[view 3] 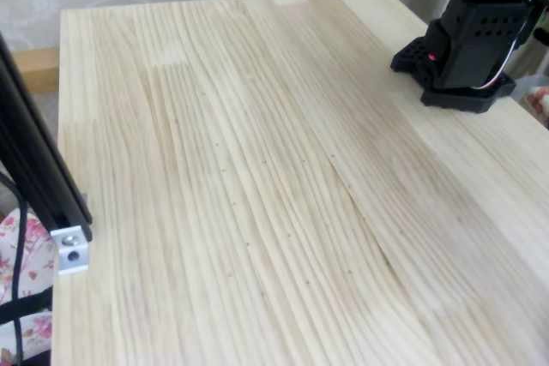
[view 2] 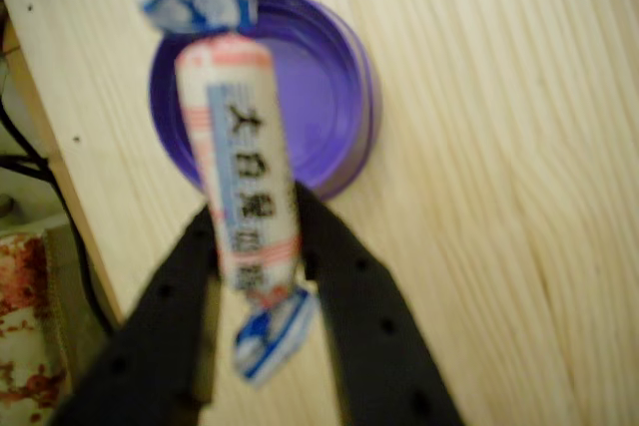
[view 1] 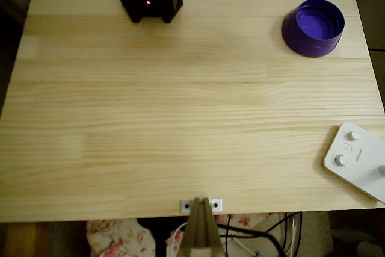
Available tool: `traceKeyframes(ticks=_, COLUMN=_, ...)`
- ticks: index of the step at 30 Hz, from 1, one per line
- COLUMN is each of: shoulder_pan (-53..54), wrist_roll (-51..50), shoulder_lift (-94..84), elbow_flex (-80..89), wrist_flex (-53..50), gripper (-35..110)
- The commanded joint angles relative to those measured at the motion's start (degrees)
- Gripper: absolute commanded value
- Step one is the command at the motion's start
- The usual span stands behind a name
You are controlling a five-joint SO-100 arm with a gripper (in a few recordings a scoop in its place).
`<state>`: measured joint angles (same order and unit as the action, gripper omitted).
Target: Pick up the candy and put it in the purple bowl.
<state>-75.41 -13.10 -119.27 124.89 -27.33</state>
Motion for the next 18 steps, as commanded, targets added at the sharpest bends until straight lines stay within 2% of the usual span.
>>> traceKeyframes(ticks=1, shoulder_pan=-1.6, wrist_roll=1.0, shoulder_lift=0.7, elbow_flex=-7.8, wrist_flex=3.2, gripper=-1)
traceKeyframes(ticks=18, shoulder_pan=-3.0, wrist_roll=2.6, shoulder_lift=13.4, elbow_flex=-17.3, wrist_flex=4.5, gripper=0)
